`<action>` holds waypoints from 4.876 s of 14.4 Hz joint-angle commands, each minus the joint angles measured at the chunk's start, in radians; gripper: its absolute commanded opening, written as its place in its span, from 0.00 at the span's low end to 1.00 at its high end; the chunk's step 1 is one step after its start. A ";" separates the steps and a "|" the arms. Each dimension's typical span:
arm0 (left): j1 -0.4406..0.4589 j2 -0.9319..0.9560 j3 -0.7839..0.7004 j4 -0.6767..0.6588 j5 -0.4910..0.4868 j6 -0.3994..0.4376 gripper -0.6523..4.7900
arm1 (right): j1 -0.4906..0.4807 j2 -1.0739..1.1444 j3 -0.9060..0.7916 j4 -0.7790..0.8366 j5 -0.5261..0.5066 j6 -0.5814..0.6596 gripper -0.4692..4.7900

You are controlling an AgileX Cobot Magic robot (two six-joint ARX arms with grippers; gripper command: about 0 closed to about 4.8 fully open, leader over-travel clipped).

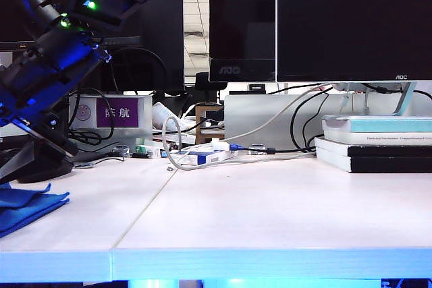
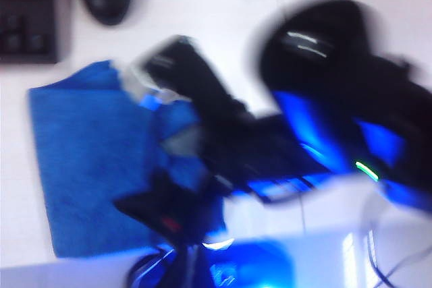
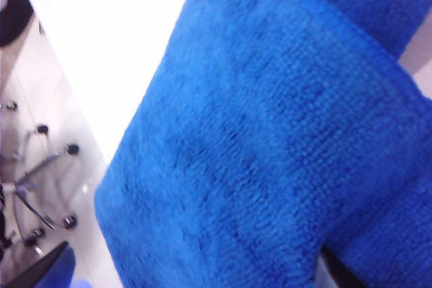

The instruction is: Wipe the table from right to left using the rag.

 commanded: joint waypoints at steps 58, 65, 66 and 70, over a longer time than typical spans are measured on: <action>0.248 -0.062 -0.217 0.570 0.127 0.038 0.11 | -0.144 -0.756 0.004 -0.217 0.303 -0.350 0.09; 0.092 -0.376 -0.151 0.727 -0.012 -0.121 0.11 | -0.145 -1.082 0.003 -0.409 0.656 -0.488 0.09; 0.092 -0.407 -0.151 0.722 -0.031 -0.103 0.11 | -0.145 -1.115 0.003 -0.449 0.695 -0.488 0.09; 0.092 -0.481 -0.151 0.697 -0.140 -0.077 0.11 | -0.145 -1.220 -0.023 -0.554 0.746 -0.487 0.09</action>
